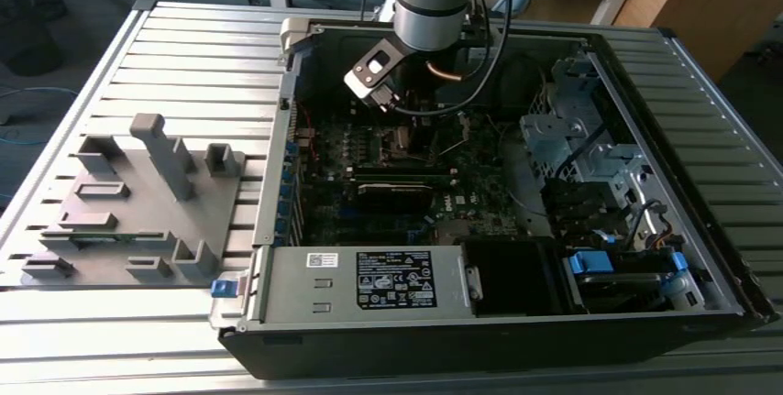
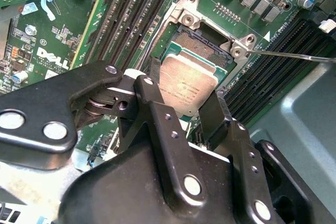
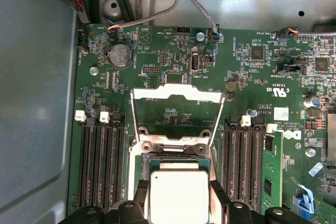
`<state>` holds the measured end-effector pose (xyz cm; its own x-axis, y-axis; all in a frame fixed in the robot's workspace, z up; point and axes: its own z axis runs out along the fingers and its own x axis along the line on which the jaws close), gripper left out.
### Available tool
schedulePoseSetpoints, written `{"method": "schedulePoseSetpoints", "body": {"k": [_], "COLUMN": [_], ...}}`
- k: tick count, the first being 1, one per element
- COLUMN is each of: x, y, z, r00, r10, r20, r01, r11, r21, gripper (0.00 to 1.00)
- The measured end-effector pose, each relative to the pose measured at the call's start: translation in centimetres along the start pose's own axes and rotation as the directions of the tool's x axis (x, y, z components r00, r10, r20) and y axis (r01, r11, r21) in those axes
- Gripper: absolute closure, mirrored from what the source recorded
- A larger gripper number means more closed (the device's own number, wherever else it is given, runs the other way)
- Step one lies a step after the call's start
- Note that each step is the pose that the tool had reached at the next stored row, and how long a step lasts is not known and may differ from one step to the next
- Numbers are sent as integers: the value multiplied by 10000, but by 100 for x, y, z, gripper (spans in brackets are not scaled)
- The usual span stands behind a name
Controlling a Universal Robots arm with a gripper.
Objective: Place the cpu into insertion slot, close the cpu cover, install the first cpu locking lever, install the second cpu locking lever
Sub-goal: 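Place the cpu into insertion slot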
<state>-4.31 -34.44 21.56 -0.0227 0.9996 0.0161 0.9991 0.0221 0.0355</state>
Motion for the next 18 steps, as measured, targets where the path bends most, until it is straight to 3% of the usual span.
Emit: {"method": "schedulePoseSetpoints", "body": {"k": [18], "x": [0], "y": [-7], "z": [30], "r00": [10000], "r10": [-1], "r20": [0], "r01": [1], "r11": [10000], "r21": [-24], "gripper": [46]}}
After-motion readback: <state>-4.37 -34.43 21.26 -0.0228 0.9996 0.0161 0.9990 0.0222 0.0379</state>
